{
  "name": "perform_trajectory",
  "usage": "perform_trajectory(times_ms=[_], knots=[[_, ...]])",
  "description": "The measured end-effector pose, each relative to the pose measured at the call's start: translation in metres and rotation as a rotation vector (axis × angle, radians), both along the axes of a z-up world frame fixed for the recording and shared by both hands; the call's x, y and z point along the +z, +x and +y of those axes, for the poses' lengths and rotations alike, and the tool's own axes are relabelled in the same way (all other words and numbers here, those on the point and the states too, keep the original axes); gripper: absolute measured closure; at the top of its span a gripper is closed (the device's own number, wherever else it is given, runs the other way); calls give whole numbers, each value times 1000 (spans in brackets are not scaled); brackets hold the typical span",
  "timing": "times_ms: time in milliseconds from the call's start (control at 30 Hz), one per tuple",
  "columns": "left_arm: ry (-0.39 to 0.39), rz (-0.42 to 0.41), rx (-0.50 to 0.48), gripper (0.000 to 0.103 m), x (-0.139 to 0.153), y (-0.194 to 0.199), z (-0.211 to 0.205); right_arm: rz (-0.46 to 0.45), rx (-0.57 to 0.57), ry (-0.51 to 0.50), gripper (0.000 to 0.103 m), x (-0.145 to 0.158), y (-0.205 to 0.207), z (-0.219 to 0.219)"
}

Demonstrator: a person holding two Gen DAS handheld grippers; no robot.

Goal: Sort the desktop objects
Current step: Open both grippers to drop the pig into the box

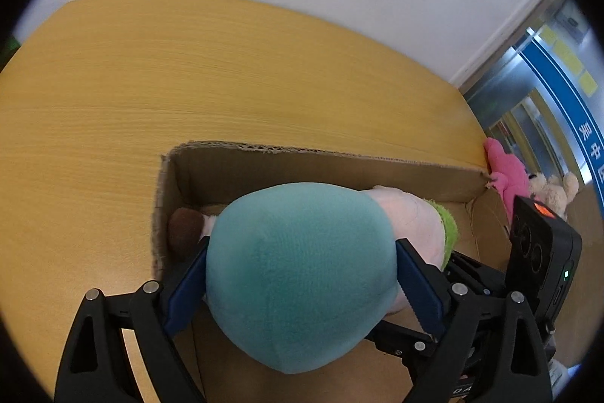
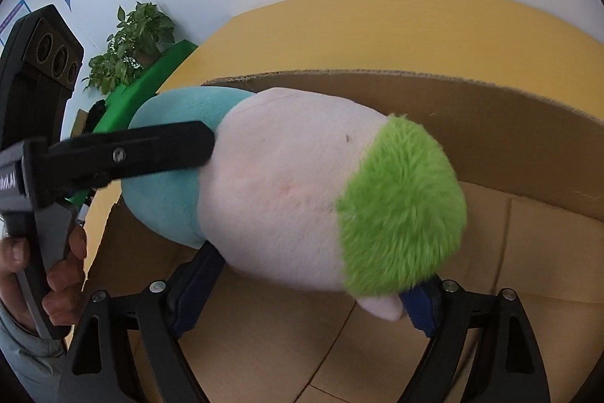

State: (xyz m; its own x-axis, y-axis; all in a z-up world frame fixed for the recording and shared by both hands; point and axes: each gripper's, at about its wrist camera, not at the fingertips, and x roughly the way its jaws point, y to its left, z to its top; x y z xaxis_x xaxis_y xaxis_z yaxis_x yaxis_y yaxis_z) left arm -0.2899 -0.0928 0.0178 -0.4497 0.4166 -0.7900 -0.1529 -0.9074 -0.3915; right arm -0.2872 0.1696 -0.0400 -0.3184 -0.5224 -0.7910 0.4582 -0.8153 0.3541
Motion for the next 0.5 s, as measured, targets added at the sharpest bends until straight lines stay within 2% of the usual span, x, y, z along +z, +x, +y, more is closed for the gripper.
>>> perform_trajectory(times_ms=[100,267,367,433,467,500], knots=[[-49,73,49,10,25,15,-2,22,-6,-4,14,20,3,-5],[-99,221,40,10,71,67,-13,61,-24,-12,12,59,26,-2],[-148,322,7,10,96,117,-10,109,-46,-17,8,88,54,2],[-167,375,-9,10,110,142,-1,165,-81,13,1,109,81,11],[-175,401,-16,10,115,157,4,190,-103,34,0,117,91,1],[-188,427,-21,10,120,174,9,217,-120,50,0,125,113,14]])
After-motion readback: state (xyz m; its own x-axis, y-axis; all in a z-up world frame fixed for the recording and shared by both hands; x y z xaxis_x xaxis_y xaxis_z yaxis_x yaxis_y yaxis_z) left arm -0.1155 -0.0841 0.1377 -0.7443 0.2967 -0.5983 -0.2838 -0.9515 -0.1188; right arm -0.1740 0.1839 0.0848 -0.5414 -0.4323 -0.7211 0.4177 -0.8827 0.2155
